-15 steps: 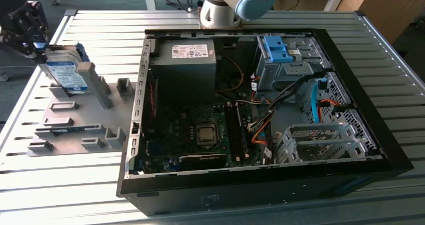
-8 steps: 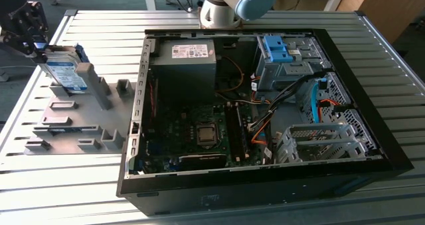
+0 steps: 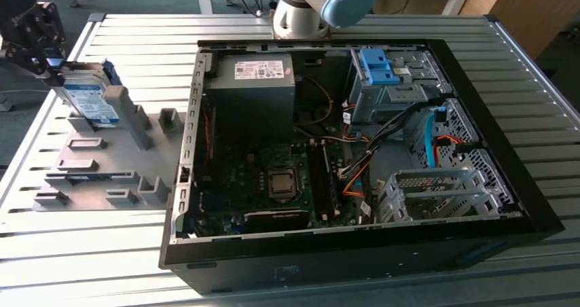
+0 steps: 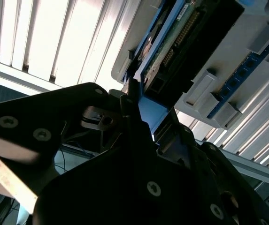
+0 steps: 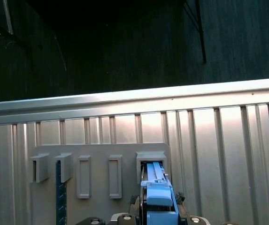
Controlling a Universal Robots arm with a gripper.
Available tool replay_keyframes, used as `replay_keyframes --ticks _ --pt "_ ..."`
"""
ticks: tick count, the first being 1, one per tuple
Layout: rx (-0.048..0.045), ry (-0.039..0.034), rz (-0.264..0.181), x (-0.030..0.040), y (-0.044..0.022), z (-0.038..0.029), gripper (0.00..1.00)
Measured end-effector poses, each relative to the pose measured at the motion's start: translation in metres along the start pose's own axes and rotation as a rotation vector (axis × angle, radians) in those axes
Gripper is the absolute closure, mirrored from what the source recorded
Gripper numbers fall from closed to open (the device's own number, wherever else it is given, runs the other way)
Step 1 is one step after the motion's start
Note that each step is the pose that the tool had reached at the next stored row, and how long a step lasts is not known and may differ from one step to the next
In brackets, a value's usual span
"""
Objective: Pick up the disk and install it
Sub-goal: 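Pick up the disk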
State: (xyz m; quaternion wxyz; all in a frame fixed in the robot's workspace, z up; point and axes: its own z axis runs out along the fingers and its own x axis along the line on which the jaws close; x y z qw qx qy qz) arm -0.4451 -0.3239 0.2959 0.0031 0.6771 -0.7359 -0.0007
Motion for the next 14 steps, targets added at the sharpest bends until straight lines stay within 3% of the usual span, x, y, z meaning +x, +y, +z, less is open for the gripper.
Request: replay_keyframes --ticks 6,10,14 --pt "0.0001 0.0003 -0.064 0.0000 0.0000 0.0000 0.63" --pt "0.0002 0.0003 -0.066 0.0000 0.0000 0.0000 0.63" --pt "0.0004 0.0005 -0.104 0.0000 0.0000 0.0001 0.63"
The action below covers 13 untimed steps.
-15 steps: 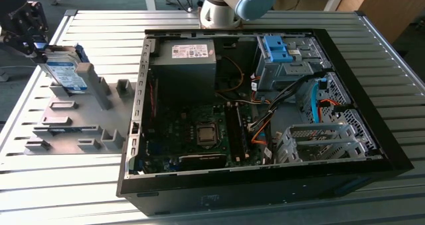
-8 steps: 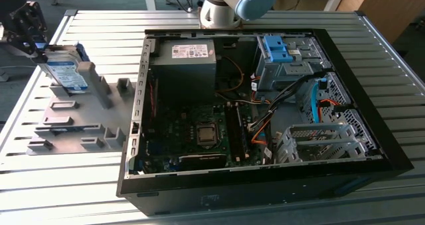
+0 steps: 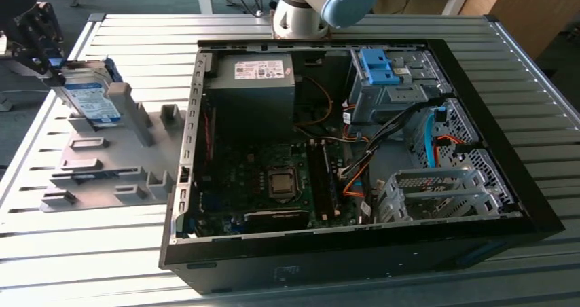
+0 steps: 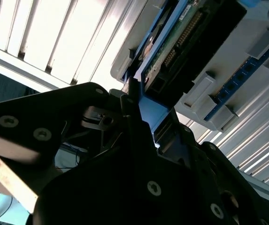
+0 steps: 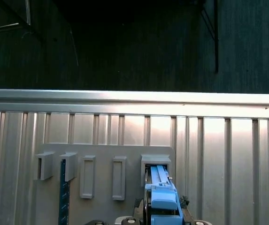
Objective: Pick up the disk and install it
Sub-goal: 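Pick up the disk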
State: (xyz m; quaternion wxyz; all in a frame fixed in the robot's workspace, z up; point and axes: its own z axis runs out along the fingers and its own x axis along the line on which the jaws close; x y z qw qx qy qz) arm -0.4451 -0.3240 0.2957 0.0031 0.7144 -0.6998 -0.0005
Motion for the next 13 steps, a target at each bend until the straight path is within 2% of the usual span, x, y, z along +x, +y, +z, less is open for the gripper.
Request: replay_keyframes --ticks 4,7,10,13 --pt "0.0000 0.0000 0.000 0.0000 0.0000 0.0000 0.63" --pt "-0.0002 -0.0001 0.038 0.0000 0.0000 0.0002 0.63" --pt "-0.0003 -0.0001 0.048 0.0000 0.0000 0.0003 0.63" --pt "-0.0004 -0.0003 0.085 0.0000 0.0000 0.0005 0.63"
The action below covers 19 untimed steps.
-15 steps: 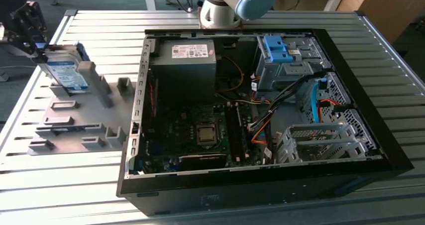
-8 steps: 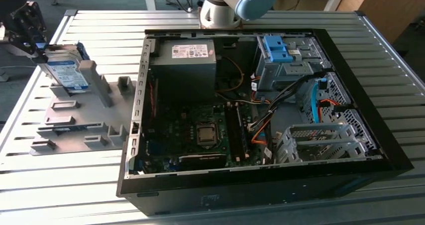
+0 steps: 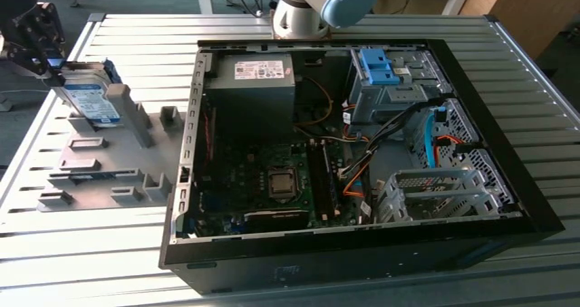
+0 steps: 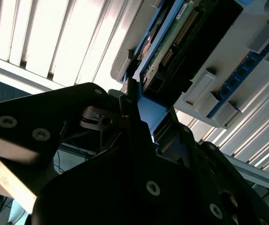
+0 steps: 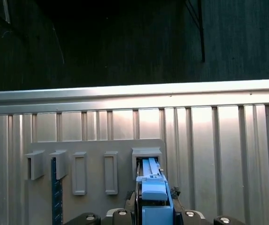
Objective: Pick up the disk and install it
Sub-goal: 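Pick up the disk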
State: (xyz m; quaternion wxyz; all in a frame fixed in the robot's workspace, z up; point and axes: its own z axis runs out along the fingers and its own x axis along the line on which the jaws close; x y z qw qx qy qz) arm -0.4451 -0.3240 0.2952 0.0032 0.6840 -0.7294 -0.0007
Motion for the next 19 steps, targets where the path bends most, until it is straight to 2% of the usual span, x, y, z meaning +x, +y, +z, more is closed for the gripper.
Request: replay_keyframes --ticks 16,18,19 --pt "0.0003 -0.0005 -0.019 0.0000 0.0000 0.0001 0.63" --pt "0.0004 -0.0006 -0.019 0.0000 0.0000 0.0002 0.62" --pt "0.0003 -0.0006 -0.019 0.0000 0.0000 0.0002 0.55"
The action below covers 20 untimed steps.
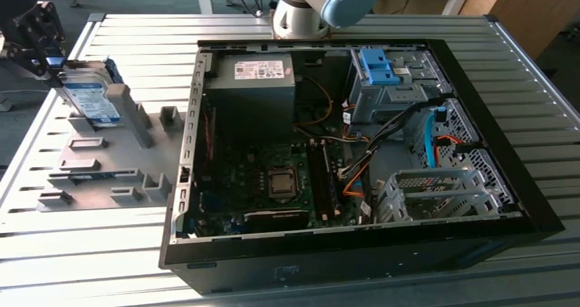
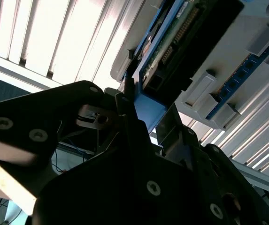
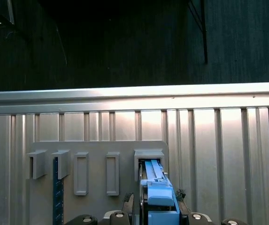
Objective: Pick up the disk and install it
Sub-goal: 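Pick up the disk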
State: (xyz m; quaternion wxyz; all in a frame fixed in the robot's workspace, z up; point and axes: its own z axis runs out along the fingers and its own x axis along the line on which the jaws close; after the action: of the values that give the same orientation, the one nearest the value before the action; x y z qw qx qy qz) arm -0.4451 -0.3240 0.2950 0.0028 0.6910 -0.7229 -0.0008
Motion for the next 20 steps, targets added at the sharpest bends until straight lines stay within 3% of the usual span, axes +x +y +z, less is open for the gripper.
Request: replay_keyframes --ticks 9,10,20 --pt "-0.0002 -0.0004 -0.001 0.0000 0.0000 -0.0001 0.57" --pt "-0.0002 -0.0004 -0.001 0.0000 0.0000 -0.0001 0.63" --pt "-0.0001 -0.0009 -0.003 0.0000 0.0000 -0.0004 0.64"
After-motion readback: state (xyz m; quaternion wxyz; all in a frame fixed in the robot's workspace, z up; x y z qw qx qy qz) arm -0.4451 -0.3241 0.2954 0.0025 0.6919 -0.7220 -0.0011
